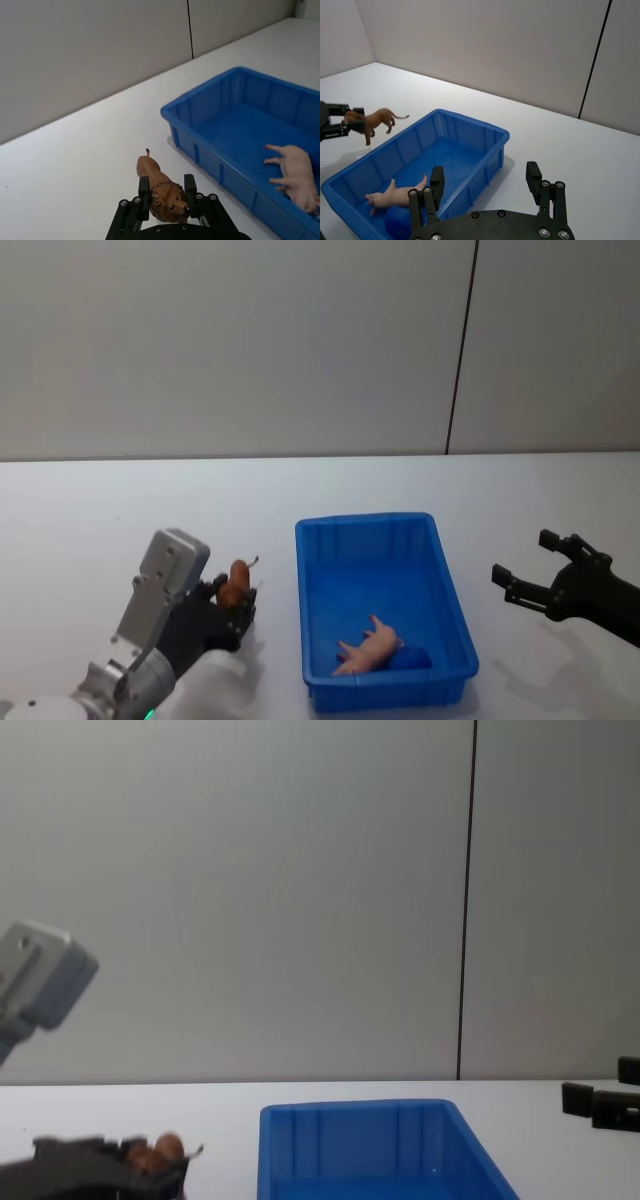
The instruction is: Pick up the two dolls from the table and place them into the box.
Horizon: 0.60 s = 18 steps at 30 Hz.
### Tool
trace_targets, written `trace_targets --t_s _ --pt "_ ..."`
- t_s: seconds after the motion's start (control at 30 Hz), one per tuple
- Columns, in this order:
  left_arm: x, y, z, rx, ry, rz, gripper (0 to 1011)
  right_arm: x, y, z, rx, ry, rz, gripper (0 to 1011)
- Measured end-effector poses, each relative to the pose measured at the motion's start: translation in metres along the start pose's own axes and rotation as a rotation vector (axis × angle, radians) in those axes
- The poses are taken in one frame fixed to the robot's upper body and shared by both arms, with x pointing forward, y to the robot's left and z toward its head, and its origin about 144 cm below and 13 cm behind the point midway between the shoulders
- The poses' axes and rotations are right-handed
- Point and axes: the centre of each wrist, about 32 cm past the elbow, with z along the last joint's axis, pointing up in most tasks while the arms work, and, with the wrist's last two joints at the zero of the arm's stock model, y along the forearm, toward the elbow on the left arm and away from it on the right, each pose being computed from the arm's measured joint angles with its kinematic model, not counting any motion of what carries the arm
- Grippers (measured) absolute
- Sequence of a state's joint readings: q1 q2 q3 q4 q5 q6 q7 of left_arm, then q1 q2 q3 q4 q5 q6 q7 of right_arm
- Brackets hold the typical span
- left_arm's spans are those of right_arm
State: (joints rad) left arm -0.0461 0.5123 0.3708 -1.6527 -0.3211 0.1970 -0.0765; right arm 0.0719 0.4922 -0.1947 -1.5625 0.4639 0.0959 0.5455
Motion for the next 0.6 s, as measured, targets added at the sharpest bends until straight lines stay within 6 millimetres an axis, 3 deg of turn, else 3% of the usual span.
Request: trace_targets --t_s 0.6 --pt "-0.001 -0.03 0.052 -0.18 -0.085 -0.065 416 0.0 0.0 0.0 0.0 0.0 0.0 1004"
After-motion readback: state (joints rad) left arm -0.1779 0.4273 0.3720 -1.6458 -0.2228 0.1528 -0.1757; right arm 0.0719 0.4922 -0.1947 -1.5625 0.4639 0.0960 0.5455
